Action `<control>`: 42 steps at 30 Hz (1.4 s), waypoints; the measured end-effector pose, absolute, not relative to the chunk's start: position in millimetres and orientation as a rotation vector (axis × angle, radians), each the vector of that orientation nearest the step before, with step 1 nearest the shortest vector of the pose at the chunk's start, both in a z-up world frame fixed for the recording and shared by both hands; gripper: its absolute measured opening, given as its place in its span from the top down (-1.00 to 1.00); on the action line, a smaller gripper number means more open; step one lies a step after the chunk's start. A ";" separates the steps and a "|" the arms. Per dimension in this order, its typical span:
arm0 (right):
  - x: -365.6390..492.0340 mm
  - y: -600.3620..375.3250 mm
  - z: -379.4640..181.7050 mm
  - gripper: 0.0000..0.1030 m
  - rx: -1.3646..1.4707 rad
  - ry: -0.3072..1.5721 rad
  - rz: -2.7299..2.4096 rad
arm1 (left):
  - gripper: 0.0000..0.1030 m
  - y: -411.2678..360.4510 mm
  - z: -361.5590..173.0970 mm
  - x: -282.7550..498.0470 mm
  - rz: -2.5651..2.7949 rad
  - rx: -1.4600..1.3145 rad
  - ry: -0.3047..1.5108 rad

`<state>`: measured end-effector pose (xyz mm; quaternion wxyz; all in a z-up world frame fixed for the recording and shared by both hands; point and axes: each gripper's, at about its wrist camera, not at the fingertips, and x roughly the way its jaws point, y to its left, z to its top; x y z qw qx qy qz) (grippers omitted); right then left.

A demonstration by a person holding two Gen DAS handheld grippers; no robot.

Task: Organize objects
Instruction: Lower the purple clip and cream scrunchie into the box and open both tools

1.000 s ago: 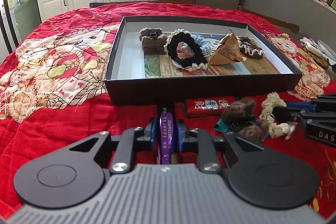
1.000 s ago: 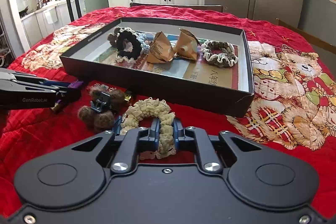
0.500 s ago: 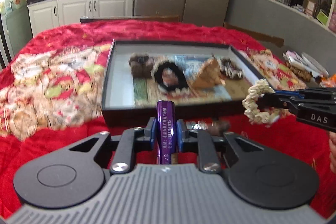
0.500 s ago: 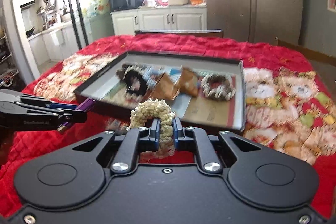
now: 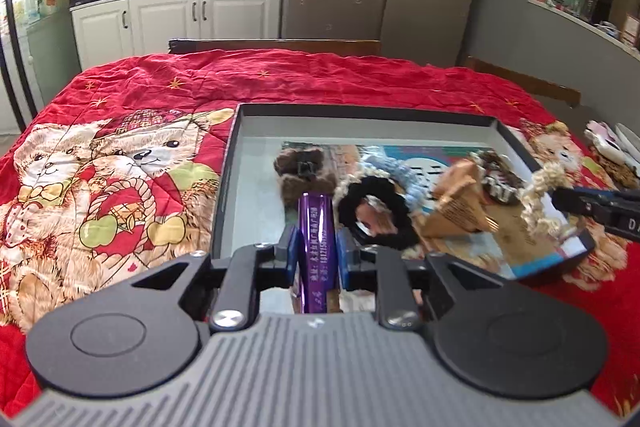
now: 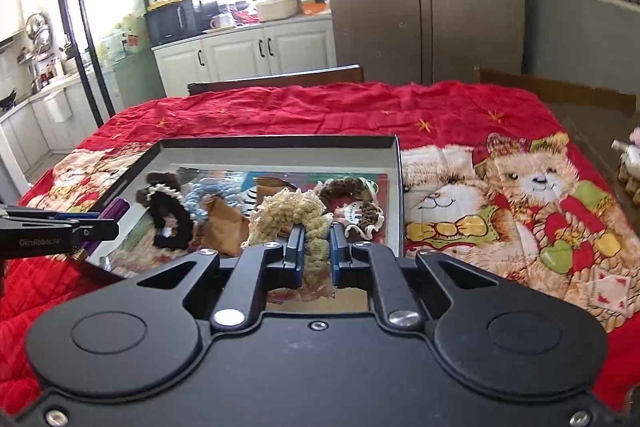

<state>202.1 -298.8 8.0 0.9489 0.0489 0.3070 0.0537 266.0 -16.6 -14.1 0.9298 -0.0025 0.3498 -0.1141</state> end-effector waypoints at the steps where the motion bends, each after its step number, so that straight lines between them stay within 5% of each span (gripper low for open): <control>1: 206.0 -299.9 5.2 0.77 0.109 0.632 0.106 | 0.55 -16.7 -16.0 269.2 -0.230 -0.004 0.720; 42: 238.9 -296.0 -33.5 0.75 0.086 0.701 0.060 | 0.52 -27.5 -38.8 296.9 -0.216 -0.004 0.752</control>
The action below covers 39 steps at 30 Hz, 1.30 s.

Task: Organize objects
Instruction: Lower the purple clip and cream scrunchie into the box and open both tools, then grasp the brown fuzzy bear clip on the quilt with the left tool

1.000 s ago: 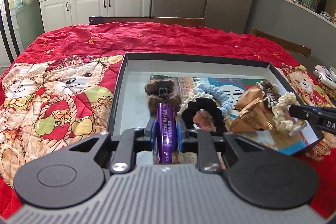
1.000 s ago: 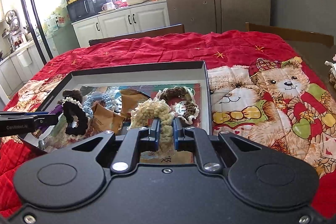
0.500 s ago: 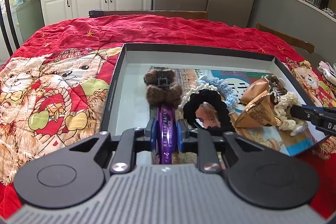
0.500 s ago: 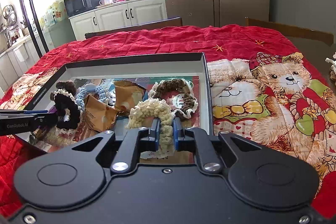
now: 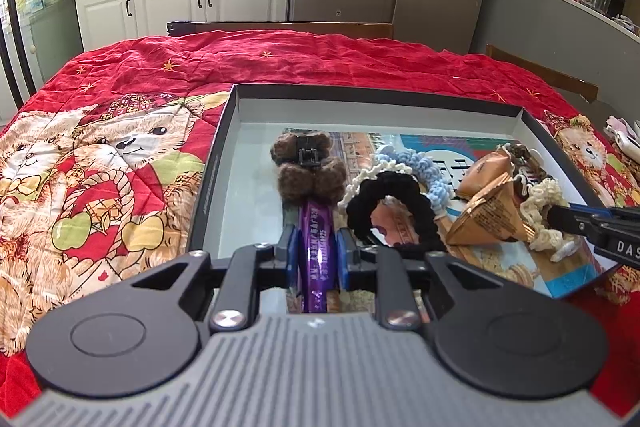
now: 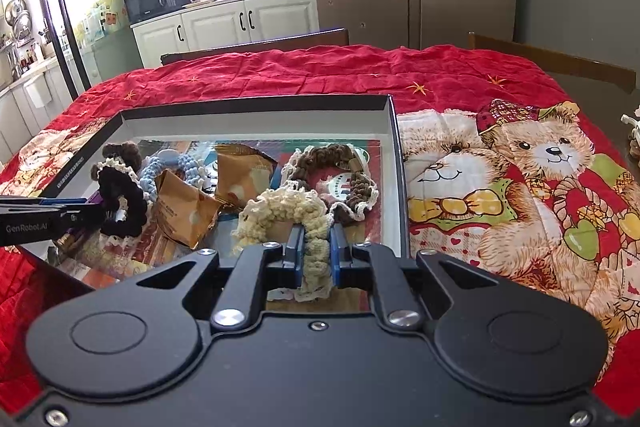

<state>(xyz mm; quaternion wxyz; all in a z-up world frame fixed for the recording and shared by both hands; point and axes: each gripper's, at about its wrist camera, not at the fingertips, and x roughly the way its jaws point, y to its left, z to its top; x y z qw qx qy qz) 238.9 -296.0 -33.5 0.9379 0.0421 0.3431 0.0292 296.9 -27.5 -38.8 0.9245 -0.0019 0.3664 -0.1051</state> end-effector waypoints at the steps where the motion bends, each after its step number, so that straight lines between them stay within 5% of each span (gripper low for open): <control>1: 239.0 -295.9 -33.7 0.75 0.085 0.701 0.060 | 0.52 -27.7 -38.6 297.0 -0.217 -0.004 0.752; 5: 239.3 -295.2 -34.3 0.75 0.079 0.702 0.064 | 0.50 -28.0 -38.4 297.3 -0.215 -0.002 0.750; 9: 239.4 -294.4 -34.8 0.70 0.071 0.705 0.062 | 0.12 -29.0 -37.8 296.3 -0.208 0.003 0.742; 23: 229.2 -297.6 -21.3 0.52 0.074 0.671 0.061 | -0.33 -27.5 -17.0 275.4 -0.202 0.019 0.664; 39: 144.5 -267.1 7.4 0.52 0.029 0.679 0.269 | -0.43 -43.9 -3.3 187.9 -0.471 0.122 0.632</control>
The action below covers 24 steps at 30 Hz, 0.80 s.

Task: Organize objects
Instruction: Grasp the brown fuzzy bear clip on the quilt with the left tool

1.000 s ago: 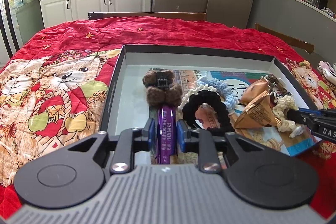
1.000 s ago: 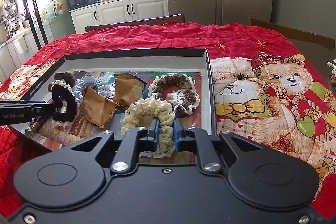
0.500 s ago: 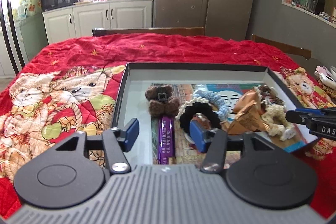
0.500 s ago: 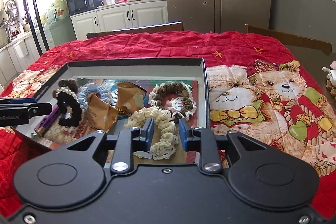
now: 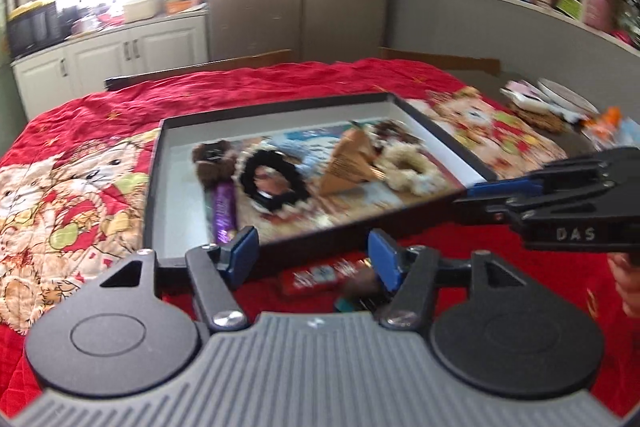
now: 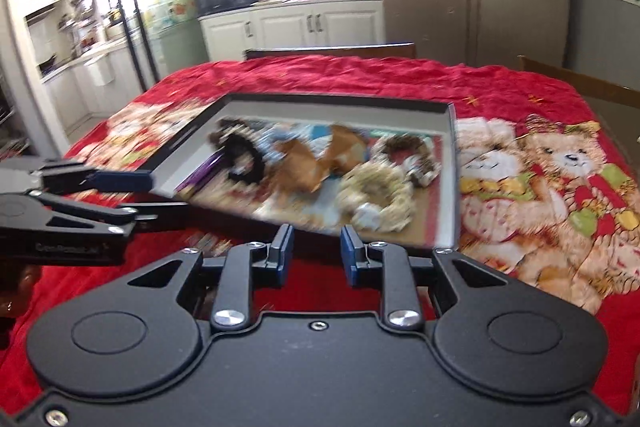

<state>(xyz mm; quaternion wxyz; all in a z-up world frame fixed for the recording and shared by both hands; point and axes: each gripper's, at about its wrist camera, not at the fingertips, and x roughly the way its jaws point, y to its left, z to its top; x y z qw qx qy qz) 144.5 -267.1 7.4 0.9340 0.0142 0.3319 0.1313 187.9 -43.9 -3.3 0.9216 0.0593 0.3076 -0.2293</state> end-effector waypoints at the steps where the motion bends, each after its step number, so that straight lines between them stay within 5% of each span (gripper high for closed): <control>1: 139.0 -263.6 6.4 0.52 0.015 0.679 0.280 | -0.43 -45.7 -3.7 183.2 -0.479 0.128 0.634; 24: 139.0 -244.8 -27.0 0.75 0.083 0.765 0.403 | -0.43 -54.3 -22.1 164.5 -0.548 0.098 0.704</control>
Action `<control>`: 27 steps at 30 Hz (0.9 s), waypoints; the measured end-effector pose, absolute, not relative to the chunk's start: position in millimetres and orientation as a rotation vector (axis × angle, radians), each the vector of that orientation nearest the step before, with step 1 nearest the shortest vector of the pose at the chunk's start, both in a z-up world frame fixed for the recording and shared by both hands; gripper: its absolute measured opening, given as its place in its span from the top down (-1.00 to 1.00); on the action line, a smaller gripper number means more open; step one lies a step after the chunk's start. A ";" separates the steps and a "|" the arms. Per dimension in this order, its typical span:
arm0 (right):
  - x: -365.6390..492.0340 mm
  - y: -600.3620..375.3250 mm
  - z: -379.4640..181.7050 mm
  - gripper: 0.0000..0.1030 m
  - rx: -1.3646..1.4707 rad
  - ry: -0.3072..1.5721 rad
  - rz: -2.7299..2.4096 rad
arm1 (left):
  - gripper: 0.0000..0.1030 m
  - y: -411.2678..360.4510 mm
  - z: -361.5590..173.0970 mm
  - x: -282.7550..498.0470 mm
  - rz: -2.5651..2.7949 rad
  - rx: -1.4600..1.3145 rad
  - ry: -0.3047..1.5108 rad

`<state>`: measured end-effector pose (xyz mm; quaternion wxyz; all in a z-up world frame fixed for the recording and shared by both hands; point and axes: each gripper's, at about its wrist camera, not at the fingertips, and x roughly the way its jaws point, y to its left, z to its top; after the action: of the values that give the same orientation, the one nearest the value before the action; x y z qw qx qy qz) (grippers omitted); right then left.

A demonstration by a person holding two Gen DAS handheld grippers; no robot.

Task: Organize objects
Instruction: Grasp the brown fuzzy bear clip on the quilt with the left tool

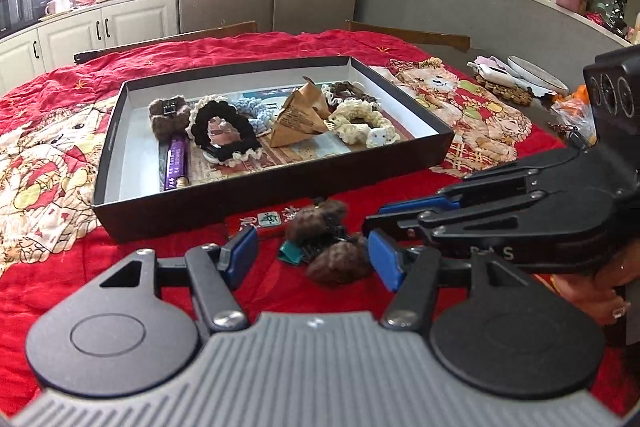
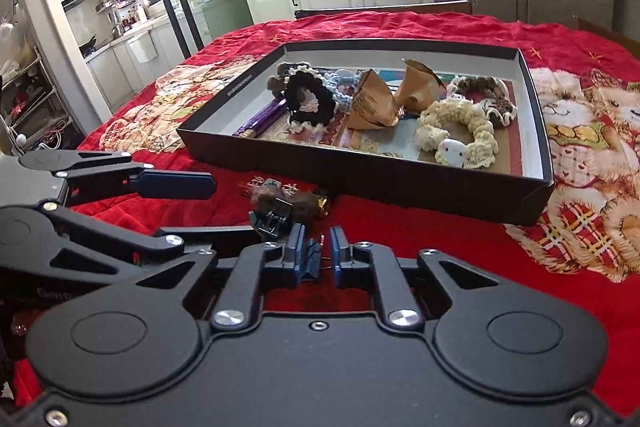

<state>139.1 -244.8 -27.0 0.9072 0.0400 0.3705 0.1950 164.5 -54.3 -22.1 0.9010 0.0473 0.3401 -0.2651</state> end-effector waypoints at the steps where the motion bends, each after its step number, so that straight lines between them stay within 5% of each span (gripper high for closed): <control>1: 139.5 -245.7 -27.6 0.75 0.085 0.762 0.397 | -0.43 -55.2 -22.8 164.7 -0.549 0.097 0.705; 10: 141.3 -248.7 -31.3 0.90 0.107 0.775 0.409 | -0.39 -60.3 -28.2 167.7 -0.550 0.090 0.721; 17: 124.9 -256.4 -18.4 0.96 0.053 0.734 0.372 | 0.04 -73.5 -31.1 168.8 -0.559 0.095 0.724; 23: 120.6 -266.0 -16.3 0.96 0.056 0.730 0.358 | -0.14 -82.3 -36.9 170.9 -0.522 0.114 0.714; 27: 119.6 -267.9 -16.5 0.96 0.059 0.726 0.364 | 0.17 -85.2 -40.2 172.4 -0.499 0.130 0.712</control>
<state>119.6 -267.9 -16.5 0.9182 0.0287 0.3533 0.1769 172.4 -85.2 -40.2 0.9050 0.0629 0.3445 -0.2415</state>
